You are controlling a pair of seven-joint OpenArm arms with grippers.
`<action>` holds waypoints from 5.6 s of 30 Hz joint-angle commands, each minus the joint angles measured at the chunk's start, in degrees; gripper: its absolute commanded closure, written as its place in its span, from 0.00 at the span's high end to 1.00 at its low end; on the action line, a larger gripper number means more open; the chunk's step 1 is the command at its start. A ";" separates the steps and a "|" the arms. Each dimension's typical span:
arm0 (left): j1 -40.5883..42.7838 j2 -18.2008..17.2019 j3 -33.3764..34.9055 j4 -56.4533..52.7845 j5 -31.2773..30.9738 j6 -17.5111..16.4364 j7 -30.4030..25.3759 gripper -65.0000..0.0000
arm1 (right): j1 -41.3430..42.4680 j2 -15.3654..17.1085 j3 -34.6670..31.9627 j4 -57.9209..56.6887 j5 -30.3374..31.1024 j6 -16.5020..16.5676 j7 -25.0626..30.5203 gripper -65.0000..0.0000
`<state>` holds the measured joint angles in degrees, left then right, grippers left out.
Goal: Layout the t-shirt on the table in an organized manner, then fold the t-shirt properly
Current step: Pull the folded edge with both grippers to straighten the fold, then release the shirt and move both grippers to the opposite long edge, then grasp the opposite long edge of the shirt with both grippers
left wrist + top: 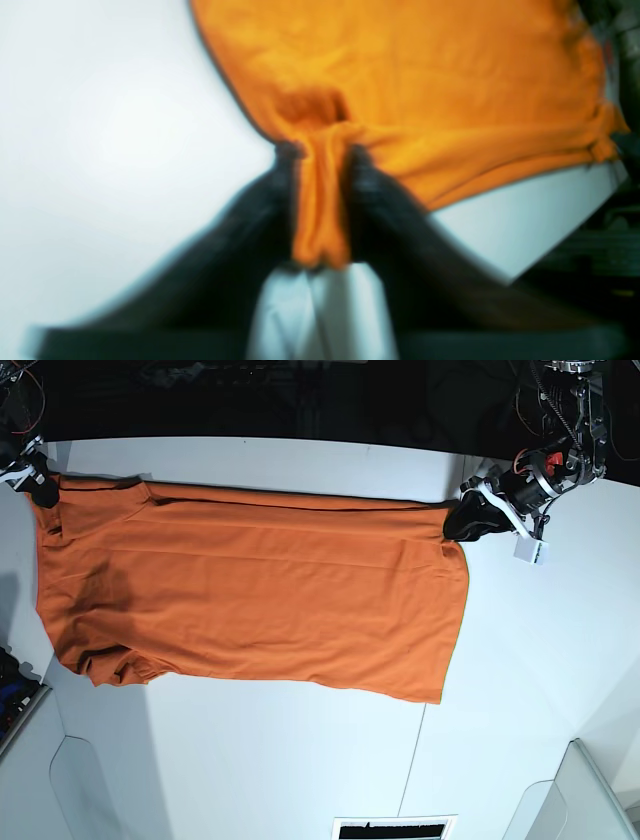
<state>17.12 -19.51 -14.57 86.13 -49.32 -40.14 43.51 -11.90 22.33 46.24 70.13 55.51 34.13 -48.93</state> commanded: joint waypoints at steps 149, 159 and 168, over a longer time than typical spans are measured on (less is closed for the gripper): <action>-44.74 -4.92 21.46 -35.34 10.29 0.14 -4.11 0.00 | 41.57 9.09 -31.21 -27.69 -31.95 -1.77 15.89 0.00; -44.46 -9.20 21.46 -27.80 -10.78 0.14 18.23 0.00 | 38.05 12.46 -31.21 -18.23 -24.22 -1.18 10.43 0.00; -42.27 -12.96 21.46 -22.36 -29.68 0.14 33.22 0.00 | 25.57 15.65 -30.21 -3.08 -20.33 -1.29 9.46 0.00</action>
<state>-23.62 -31.48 7.25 62.92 -77.89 -39.70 77.34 12.78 36.29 15.38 66.15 34.48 32.64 -40.58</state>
